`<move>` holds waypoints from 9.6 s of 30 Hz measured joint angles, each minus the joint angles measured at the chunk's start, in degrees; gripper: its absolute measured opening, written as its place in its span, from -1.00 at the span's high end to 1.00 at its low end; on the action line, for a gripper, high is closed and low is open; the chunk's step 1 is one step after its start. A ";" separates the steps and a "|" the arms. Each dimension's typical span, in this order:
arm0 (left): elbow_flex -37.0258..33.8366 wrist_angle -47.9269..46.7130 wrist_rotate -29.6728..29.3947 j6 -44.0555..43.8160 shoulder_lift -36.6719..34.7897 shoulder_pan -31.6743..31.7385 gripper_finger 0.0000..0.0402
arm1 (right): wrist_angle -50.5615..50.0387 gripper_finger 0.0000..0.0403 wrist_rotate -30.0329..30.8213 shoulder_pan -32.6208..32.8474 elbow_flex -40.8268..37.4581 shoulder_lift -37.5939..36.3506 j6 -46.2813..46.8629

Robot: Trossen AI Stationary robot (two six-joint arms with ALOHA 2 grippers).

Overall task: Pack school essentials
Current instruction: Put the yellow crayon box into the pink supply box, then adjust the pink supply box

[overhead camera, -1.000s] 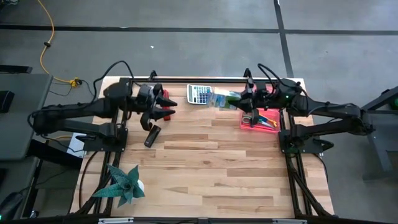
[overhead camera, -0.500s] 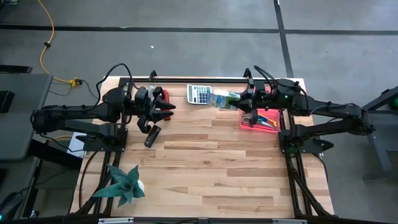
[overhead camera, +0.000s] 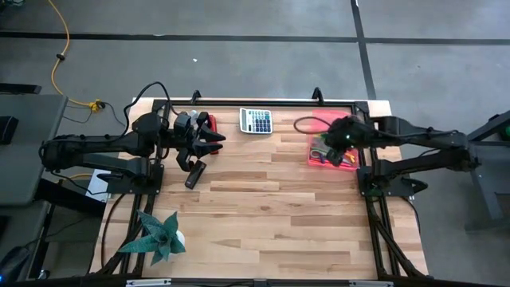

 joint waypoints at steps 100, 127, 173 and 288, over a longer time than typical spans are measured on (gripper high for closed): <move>0.00 -0.02 -0.22 2.24 0.02 0.03 0.40 | -13.06 0.96 -14.31 -2.57 -14.69 12.33 26.14; 0.00 -0.01 -0.22 2.40 0.02 0.04 0.40 | -8.52 1.00 -2.23 -3.96 -20.49 12.33 46.17; 51.53 -12.31 -9.31 5.09 74.68 1.09 1.00 | -2.17 1.00 4.02 -2.69 -20.40 -2.44 59.59; 21.26 -10.40 -19.86 10.81 17.67 -2.89 1.00 | 38.65 1.00 -11.47 -16.99 -21.06 26.26 28.63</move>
